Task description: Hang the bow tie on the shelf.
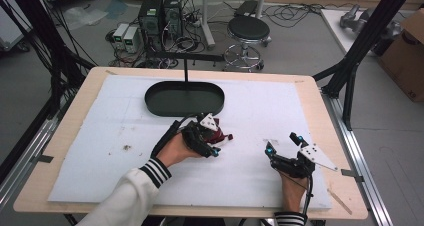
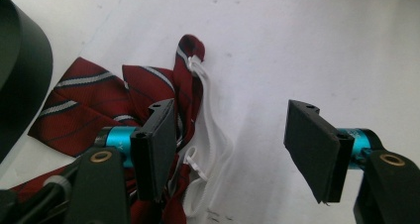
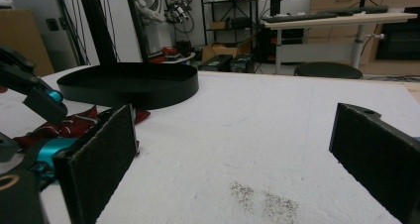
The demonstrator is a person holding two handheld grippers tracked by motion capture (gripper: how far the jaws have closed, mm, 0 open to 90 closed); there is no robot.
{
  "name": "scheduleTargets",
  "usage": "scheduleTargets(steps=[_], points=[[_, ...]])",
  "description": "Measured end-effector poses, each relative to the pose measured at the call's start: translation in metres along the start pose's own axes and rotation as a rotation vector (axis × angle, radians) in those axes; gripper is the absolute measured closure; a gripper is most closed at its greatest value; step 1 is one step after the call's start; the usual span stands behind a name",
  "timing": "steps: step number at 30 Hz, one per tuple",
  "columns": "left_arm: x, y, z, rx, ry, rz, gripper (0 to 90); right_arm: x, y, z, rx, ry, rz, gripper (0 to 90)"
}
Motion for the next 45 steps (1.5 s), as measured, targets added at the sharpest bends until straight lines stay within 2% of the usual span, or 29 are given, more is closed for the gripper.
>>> scheduleTargets(steps=[5,12,14,25,29,35,36,42,45], points=[[0.009,-0.003,-0.001,0.006,0.001,-0.051,39.6,0.0,0.0,0.001,0.003,0.001,0.002,3.5],[0.014,-0.004,-0.001,0.013,0.009,-0.083,41.1,-0.001,0.0,0.001,0.014,-0.001,-0.001,3.4],[0.015,-0.004,0.0,0.006,0.01,-0.081,42.0,-0.001,0.0,0.001,0.014,-0.001,-0.001,3.4],[0.014,0.001,0.009,0.034,0.0,-0.071,44.2,0.0,0.0,0.001,0.013,0.002,0.003,3.5],[0.017,-0.001,0.009,0.04,-0.005,-0.1,46.4,0.0,0.0,0.001,0.013,0.002,0.002,3.4],[0.021,-0.004,0.004,0.015,0.013,-0.12,51.5,0.0,0.0,0.002,0.008,0.002,0.004,3.5],[0.021,-0.004,0.002,0.019,0.013,-0.125,52.6,-0.001,0.0,0.001,0.019,-0.002,0.0,3.5],[0.023,-0.004,-0.001,-0.03,0.042,-0.133,58.8,0.0,0.0,0.002,0.018,-0.002,0.006,3.5],[0.023,-0.003,-0.003,-0.048,0.044,-0.149,63.6,-0.001,0.0,0.002,0.021,-0.004,0.004,3.4]])
Point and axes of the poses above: each handheld gripper's, and its own axes: x roughly forward along the jaws, y roughly out of its top, z roughly to its right, the point moved 2 cm from there along x, roughly forward along the jaws, and after that the axes turned 15 degrees about z, right-handed, at the moved point
